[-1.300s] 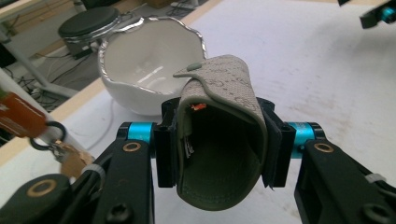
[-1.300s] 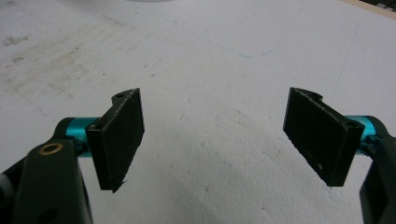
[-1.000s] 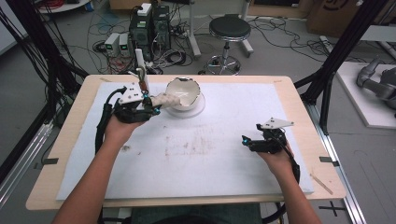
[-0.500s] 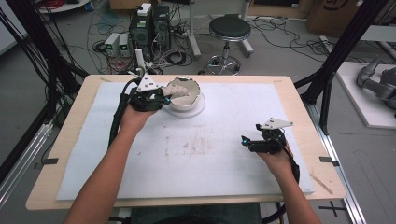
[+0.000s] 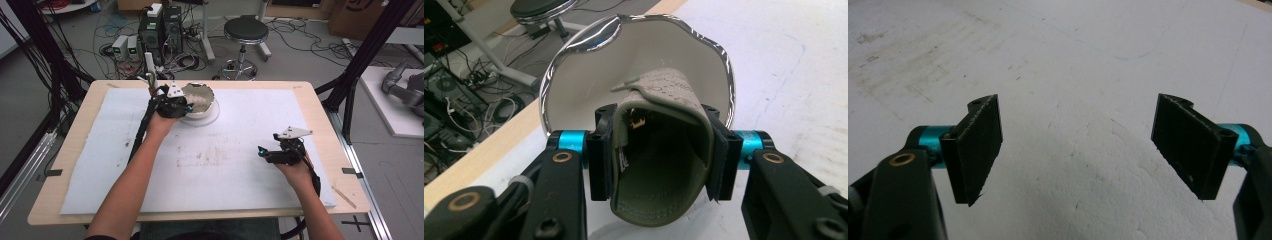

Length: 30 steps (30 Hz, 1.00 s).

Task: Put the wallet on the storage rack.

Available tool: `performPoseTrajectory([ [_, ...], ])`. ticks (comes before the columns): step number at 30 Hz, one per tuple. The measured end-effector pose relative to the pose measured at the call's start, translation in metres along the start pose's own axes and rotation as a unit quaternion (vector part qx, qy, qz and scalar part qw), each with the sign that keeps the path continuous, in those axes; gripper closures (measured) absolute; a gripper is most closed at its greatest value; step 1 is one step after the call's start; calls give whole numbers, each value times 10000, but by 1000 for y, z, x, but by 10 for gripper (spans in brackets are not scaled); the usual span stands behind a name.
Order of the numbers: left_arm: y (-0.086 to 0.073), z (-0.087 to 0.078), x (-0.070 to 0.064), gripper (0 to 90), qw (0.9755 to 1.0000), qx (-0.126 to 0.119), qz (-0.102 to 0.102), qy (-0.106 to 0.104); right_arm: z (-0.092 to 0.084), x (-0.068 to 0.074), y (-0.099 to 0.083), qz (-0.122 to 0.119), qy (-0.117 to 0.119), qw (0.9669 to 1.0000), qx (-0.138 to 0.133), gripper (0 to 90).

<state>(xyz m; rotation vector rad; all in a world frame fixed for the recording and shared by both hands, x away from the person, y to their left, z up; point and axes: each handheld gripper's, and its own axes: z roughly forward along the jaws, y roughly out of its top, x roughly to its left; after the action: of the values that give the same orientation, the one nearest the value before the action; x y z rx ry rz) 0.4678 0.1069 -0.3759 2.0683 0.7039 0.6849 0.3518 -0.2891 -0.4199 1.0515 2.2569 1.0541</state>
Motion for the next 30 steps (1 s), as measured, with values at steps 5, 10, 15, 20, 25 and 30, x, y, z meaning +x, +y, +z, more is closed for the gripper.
performPoseTrajectory([
  [5,5,5,-7,505,10000,26,78,-9,-2,0,0,3,3,10000,2,208],
  [10,7,-1,-7,350,10000,14,4,33,-3,0,0,9,-7,10000,-33,208],
  [15,2,-12,-3,273,9998,-144,-156,-39,-3,1,0,-26,-6,10000,-49,208],
  [20,1,-22,-4,238,9994,-38,-319,-131,-3,0,0,11,-5,10000,-49,208],
  [25,0,-35,-11,217,9988,-211,-376,-225,-4,0,0,3,-15,10000,-72,208],
  [30,-11,-47,-18,213,9981,-296,-430,-339,-4,0,0,11,-16,10000,-78,208],
])
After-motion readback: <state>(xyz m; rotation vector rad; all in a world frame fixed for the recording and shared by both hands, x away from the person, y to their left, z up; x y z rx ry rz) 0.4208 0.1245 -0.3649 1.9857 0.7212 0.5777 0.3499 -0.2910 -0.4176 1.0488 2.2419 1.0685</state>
